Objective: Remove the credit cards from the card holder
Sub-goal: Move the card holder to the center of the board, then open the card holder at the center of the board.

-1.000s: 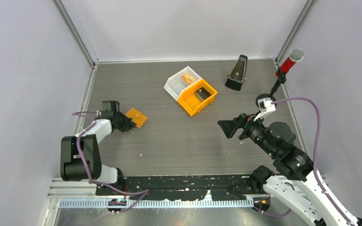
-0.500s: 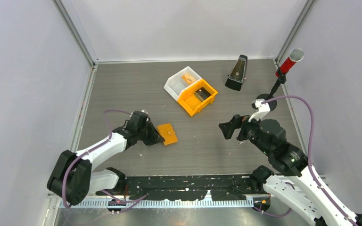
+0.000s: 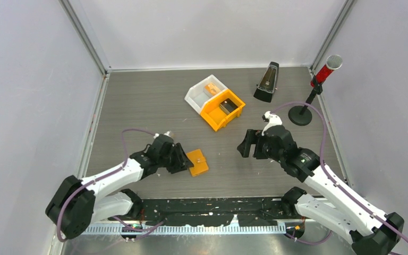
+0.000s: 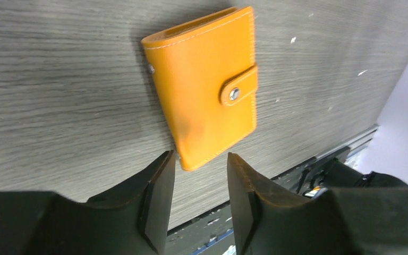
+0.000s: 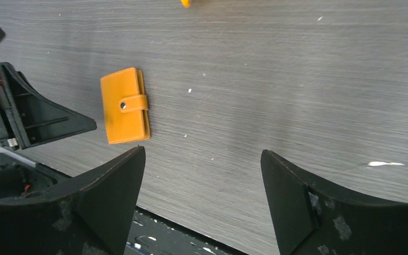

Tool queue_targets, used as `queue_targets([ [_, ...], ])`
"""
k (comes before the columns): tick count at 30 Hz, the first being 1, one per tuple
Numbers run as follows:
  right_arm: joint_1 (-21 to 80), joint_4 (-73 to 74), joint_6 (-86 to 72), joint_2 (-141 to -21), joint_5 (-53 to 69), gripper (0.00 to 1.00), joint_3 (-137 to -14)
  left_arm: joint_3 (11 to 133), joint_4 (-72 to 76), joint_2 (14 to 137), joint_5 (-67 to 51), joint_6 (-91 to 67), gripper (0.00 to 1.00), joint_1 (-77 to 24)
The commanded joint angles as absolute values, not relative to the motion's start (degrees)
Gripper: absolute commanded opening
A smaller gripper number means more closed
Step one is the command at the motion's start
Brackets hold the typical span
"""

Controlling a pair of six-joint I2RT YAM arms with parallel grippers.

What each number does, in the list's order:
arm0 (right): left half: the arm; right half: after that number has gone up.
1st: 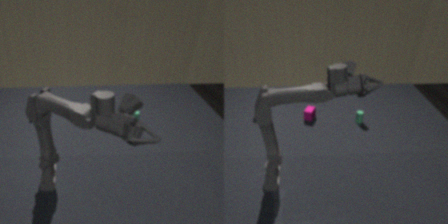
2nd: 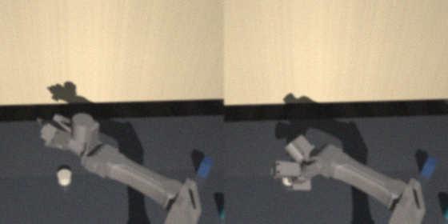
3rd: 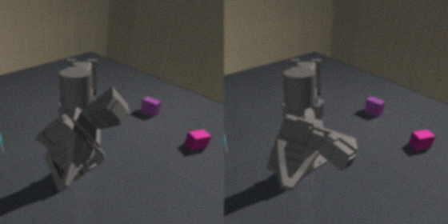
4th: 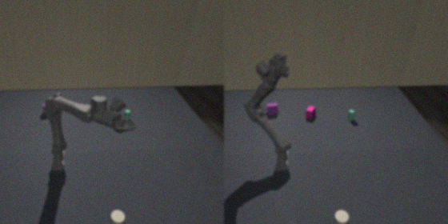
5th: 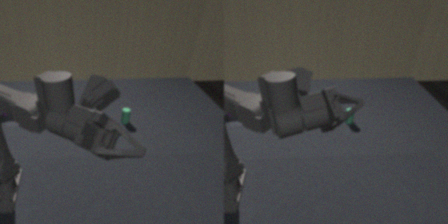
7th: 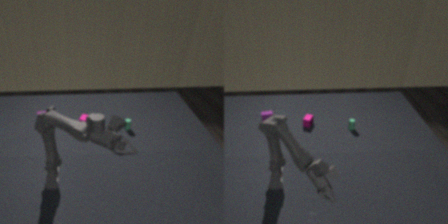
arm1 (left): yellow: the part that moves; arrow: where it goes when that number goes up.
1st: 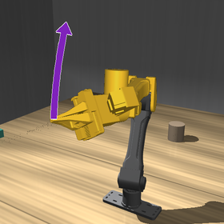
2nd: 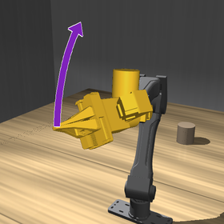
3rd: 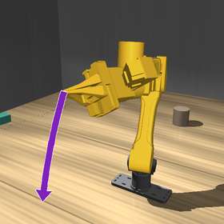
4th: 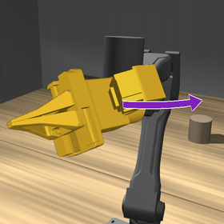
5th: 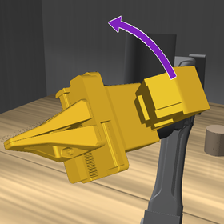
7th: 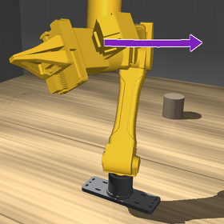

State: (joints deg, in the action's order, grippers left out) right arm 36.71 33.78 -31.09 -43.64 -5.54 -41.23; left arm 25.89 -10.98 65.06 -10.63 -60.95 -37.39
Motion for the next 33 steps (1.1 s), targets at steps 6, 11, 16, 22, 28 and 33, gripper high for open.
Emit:
queue_targets([
  [6, 39.4, 21.8, -40.9, -50.6, 2.0, 0.78, -36.7, 32.5, -24.6, 50.7, -0.6, -52.8, 0.67, -37.4],
  [11, 46.3, 19.9, -42.1, -58.4, -4.6, 0.75, -40.6, 42.6, -40.4, 46.7, 8.4, -43.2, 0.76, -37.1],
  [16, 53.1, 19.6, -42.8, -70.4, -10.7, 0.72, -46.8, 49.1, -51.2, 42.4, 16.4, -36.8, 0.80, -36.7],
  [22, 60.8, 21.4, -42.5, -84.4, -15.5, 0.65, -58.3, 46.4, -53.6, 33.3, 22.4, -33.9, 0.81, -36.1],
  [28, 63.0, 22.7, -41.6, -95.4, -15.6, 0.59, -67.6, 42.7, -50.7, 20.5, 23.8, -33.5, 0.80, -36.1],
  [33, 63.3, 23.1, -42.0, -100.2, -15.9, 0.54, -70.2, 40.8, -49.5, 12.7, 26.4, -34.2, 0.80, -36.1],
])
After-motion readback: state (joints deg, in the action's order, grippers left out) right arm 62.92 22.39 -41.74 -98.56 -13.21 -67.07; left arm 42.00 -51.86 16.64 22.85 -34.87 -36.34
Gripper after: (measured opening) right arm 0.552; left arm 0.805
